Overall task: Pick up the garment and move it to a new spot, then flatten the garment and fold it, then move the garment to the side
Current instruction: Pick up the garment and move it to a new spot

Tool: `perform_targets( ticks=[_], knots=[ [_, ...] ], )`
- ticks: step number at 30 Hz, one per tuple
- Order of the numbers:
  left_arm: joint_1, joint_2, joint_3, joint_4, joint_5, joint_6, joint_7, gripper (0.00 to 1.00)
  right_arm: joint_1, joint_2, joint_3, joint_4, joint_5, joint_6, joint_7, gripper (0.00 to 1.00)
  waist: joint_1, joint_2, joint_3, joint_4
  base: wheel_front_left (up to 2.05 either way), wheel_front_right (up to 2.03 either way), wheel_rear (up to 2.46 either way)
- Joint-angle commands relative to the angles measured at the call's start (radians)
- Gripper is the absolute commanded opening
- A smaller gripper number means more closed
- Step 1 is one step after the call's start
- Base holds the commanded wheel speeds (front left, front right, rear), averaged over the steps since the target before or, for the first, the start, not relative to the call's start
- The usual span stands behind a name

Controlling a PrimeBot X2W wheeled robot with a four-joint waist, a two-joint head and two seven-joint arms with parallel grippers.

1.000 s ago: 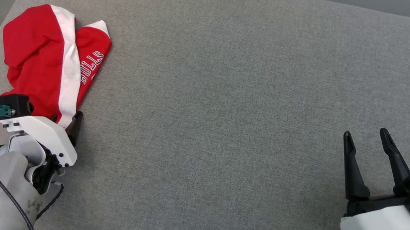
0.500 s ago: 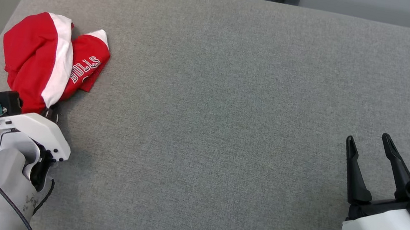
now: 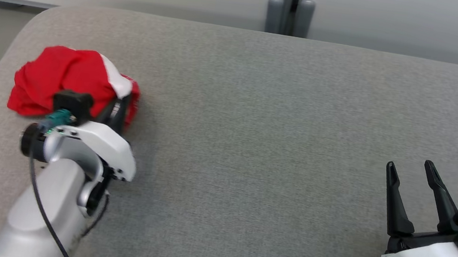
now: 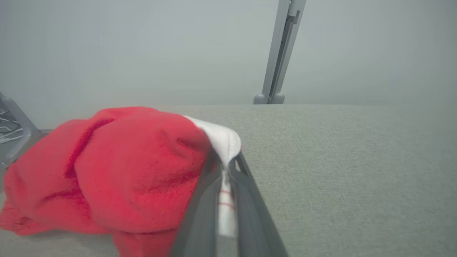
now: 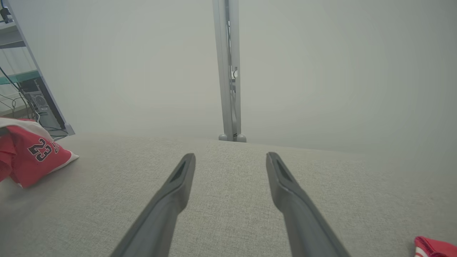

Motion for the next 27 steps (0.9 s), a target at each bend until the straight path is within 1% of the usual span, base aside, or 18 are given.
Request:
perform_targets(
  ticks=[1, 7, 8, 9, 12, 15, 18, 22, 25, 26, 27],
  knots=[
    [0.015, -0.001, -0.007, -0.019, 0.007, 0.002, 0.007, 0.00, 0.009, -0.004, -0.004, 0.002, 0.006, 0.000, -0.010, 1.00, 0.0000, 0.0000, -0.006, -0.023, 0.00, 0.00, 0.00],
    [0.132, -0.024, -0.104, -0.296, 0.026, 0.020, 0.149, 0.00, -0.009, -0.004, -0.011, 0.019, 0.028, 0.000, -0.030, 1.00, 0.0000, 0.0000, 0.003, -0.120, 0.00, 0.00, 0.00],
    [0.151, -0.028, -0.120, -0.335, 0.023, 0.019, 0.173, 0.00, -0.014, -0.004, -0.009, 0.022, 0.032, 0.000, -0.034, 1.00, 0.0000, 0.0000, 0.006, -0.142, 0.00, 0.00, 0.00],
    [0.180, -0.042, -0.154, -0.403, 0.020, 0.014, 0.212, 0.00, -0.020, -0.004, -0.012, 0.029, 0.037, 0.000, -0.041, 1.00, 0.0000, 0.0000, 0.014, -0.179, 0.00, 0.00, 0.00],
    [0.206, -0.061, -0.198, -0.471, 0.014, 0.006, 0.256, 0.00, -0.028, -0.004, -0.015, 0.042, 0.045, 0.000, -0.051, 1.00, 0.0000, 0.0000, 0.028, -0.237, 0.00, 0.00, 0.00],
    [0.207, -0.082, -0.231, -0.506, 0.007, -0.002, 0.282, 0.00, -0.038, -0.004, -0.015, 0.055, 0.057, 0.000, -0.061, 1.00, 0.0000, 0.0000, 0.042, -0.292, 0.00, 0.00, 0.00],
    [0.203, -0.102, -0.259, -0.507, -0.012, -0.014, 0.306, 0.00, -0.042, -0.004, -0.012, 0.066, 0.067, 0.000, -0.072, 1.00, 0.0000, 0.0000, 0.054, -0.342, 0.00, 0.00, 0.00],
    [0.190, -0.110, -0.269, -0.466, -0.017, -0.007, 0.322, 0.00, -0.049, -0.004, 0.013, 0.082, 0.079, 0.000, -0.084, 1.00, 0.0000, 0.0000, 0.067, -0.395, 0.00, 0.00, 0.00],
    [0.188, -0.114, -0.276, -0.427, -0.030, -0.012, 0.336, 0.00, -0.049, -0.004, 0.013, 0.096, 0.089, 0.000, -0.092, 1.00, 0.0000, 0.0000, 0.075, -0.411, 0.00, 0.00, 0.00],
    [0.188, -0.114, -0.277, -0.418, -0.039, -0.018, 0.341, 0.15, -0.051, -0.004, 0.014, 0.099, 0.091, 0.000, -0.095, 1.00, 0.0000, 0.0000, 0.076, -0.413, 0.00, 0.00, 0.00],
    [0.196, -0.116, -0.279, -0.411, -0.057, -0.026, 0.352, 0.47, -0.052, -0.004, 0.014, 0.103, 0.093, 0.000, -0.096, 1.00, 0.0000, 0.0000, 0.078, -0.414, 0.00, 0.00, 0.00]
  ],
)
